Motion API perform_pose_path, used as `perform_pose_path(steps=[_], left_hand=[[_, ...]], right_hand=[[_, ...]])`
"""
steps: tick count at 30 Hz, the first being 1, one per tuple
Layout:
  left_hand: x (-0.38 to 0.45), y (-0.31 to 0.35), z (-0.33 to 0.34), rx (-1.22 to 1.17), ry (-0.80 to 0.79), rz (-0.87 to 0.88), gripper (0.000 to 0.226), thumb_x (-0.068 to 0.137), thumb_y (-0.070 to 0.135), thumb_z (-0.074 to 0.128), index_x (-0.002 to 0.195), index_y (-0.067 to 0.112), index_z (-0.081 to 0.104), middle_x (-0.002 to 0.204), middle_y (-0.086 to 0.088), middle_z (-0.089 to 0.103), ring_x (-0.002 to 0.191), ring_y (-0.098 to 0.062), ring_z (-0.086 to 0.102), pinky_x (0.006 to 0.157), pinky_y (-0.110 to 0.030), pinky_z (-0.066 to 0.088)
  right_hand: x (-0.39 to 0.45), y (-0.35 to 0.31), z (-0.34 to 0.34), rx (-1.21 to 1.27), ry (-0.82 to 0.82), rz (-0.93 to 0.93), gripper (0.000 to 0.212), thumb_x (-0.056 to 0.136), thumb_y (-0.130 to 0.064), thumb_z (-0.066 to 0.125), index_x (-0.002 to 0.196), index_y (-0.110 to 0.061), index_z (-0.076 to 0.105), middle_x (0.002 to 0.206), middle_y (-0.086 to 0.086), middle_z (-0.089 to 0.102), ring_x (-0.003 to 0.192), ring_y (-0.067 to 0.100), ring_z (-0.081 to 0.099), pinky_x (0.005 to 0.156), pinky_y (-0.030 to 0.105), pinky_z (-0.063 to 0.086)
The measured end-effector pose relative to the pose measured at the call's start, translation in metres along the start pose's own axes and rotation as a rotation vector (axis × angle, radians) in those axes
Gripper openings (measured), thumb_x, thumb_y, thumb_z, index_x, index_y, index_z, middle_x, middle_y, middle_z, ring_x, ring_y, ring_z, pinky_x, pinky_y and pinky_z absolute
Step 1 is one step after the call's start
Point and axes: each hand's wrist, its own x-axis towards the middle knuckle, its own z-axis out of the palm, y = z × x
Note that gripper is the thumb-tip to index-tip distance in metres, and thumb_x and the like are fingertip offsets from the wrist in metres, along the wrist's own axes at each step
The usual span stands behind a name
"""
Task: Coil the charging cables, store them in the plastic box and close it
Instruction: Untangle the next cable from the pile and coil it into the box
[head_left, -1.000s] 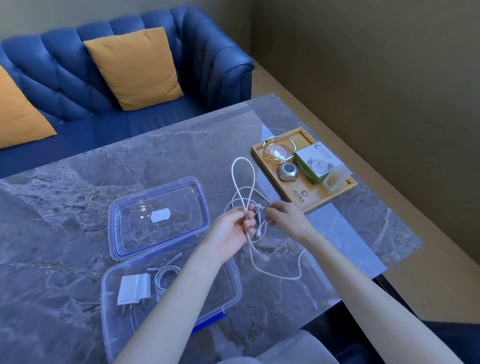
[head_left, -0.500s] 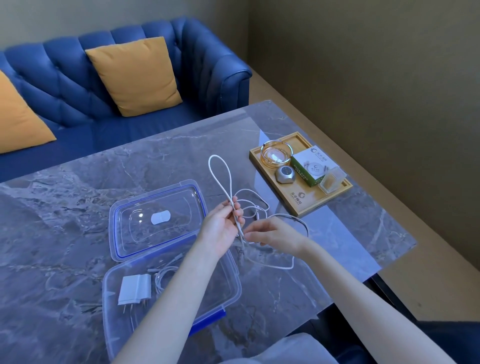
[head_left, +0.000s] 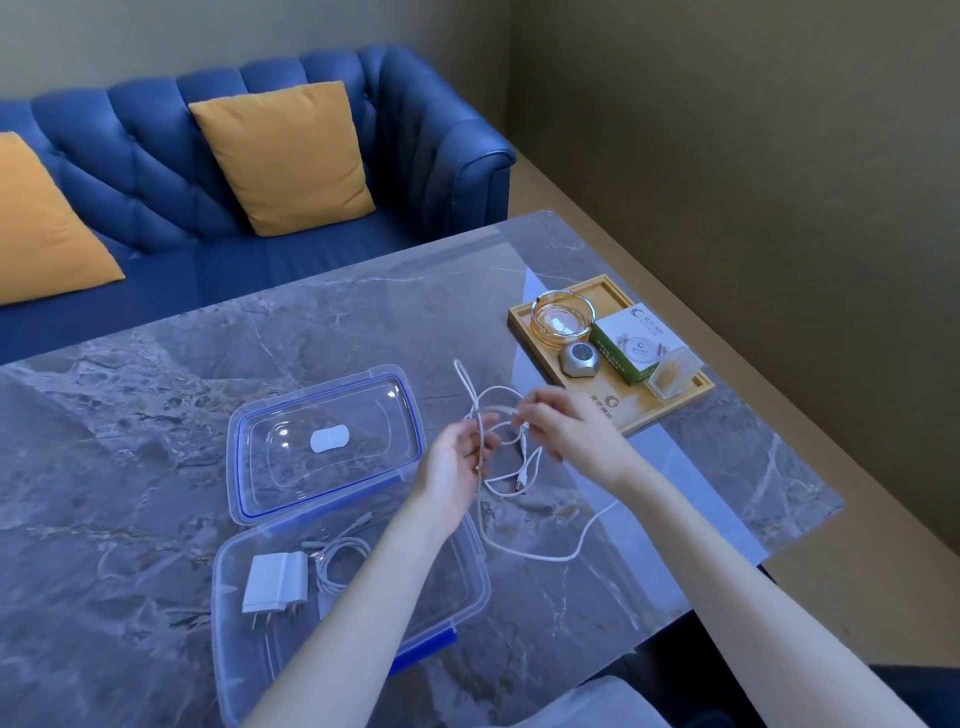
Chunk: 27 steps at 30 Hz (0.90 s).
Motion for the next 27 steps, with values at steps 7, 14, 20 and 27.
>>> perform_pose_path(steps=[7,14,20,27], left_hand=[[-0.012,-0.016,0.01,0.798,-0.13,0.174,0.016,0.077,0.023,0.05,0.064,0.021,0.057,0.075,-0.004,0.061,0.057,-0.005,0.052,0.06,-0.018,0.04],[-0.018,0.026,0.012,0.783,0.089,0.346,0.031,0.091,0.01,0.038,0.103,0.013,0.066,0.112,-0.01,0.063,0.111,-0.027,0.055,0.086,-0.03,0.038],[-0.021,0.039,0.007,0.062,-0.111,0.052,0.027,0.096,0.017,0.04,0.08,0.007,0.058,0.067,-0.003,0.073,0.06,-0.016,0.068,0.057,-0.026,0.056],[-0.031,0.034,-0.002,-0.007,-0.203,0.096,0.027,0.097,0.008,0.036,0.074,0.009,0.05,0.053,0.0,0.062,0.052,-0.014,0.063,0.059,-0.025,0.054]], right_hand=[[0.019,-0.037,-0.017,0.077,-0.004,-0.017,0.02,0.092,-0.014,0.048,0.084,-0.003,0.063,0.059,0.005,0.058,0.046,0.011,0.038,0.044,0.018,0.032],[0.017,-0.015,-0.001,0.131,-0.06,0.084,0.017,0.085,-0.011,0.06,0.071,-0.011,0.068,0.058,-0.003,0.063,0.052,0.012,0.039,0.041,0.014,0.031],[0.014,-0.005,0.009,0.028,-0.169,0.053,0.015,0.08,-0.014,0.067,0.079,-0.001,0.073,0.058,0.0,0.063,0.053,0.005,0.052,0.05,0.017,0.039],[0.039,0.005,0.016,0.169,0.176,0.264,0.023,0.09,-0.027,0.048,0.086,-0.01,0.063,0.086,0.008,0.065,0.083,0.022,0.06,0.079,0.041,0.05]])
